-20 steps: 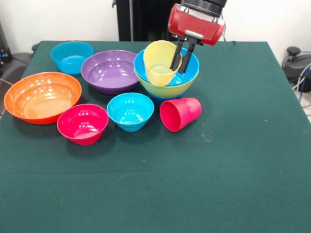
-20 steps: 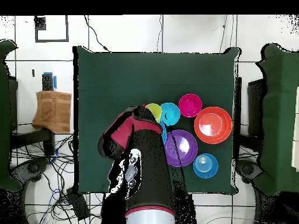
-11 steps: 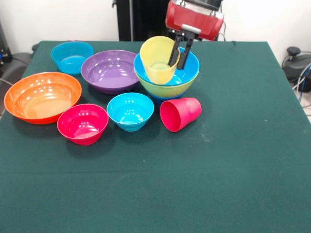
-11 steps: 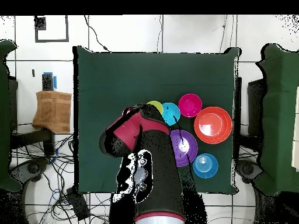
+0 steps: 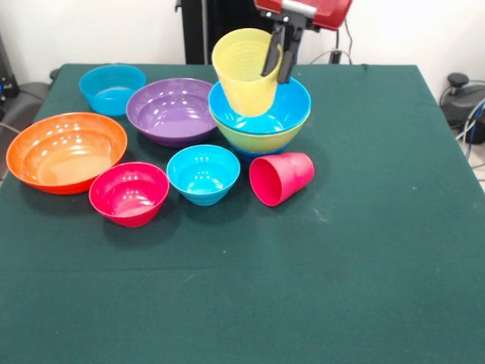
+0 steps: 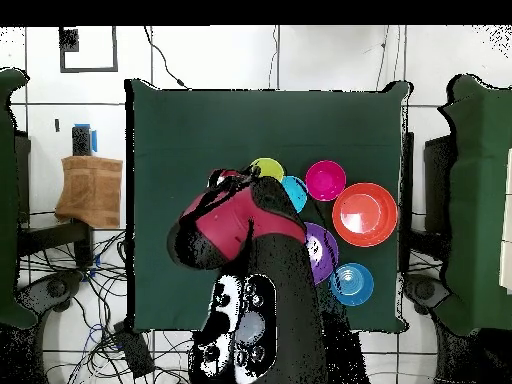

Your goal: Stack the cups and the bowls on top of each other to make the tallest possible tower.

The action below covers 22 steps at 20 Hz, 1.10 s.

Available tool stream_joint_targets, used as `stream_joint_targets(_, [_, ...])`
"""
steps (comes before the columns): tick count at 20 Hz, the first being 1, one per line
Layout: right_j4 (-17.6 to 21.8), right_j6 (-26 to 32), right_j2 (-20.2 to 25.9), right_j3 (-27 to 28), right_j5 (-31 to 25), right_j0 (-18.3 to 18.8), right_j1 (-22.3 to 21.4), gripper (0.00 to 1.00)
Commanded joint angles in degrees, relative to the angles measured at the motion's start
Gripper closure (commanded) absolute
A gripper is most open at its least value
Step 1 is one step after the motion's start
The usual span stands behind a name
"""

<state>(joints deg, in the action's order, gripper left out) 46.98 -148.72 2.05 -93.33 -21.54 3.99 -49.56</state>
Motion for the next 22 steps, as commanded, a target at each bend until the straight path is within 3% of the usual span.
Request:
stream_joint_targets(1, [5.8, -4.1, -3.0, -1.6, 7.1, -6.3, 2.4, 1.00])
stream_joint_targets(10, [6.1, -6.9, -12.9, 0.8, 14.2, -13.7, 7.3, 1.00])
stream_joint_targets(12, [5.2, -8.1, -16.5, 1.8, 17.6, -15.8, 9.4, 1.00])
stream_joint_targets(15, [0.4, -10.2, -24.4, 3.0, 25.9, -19.9, 14.1, 1.00])
stream_joint_targets(22, [-5.0, -5.0, -25.3, 1.5, 30.2, -18.6, 15.2, 1.00])
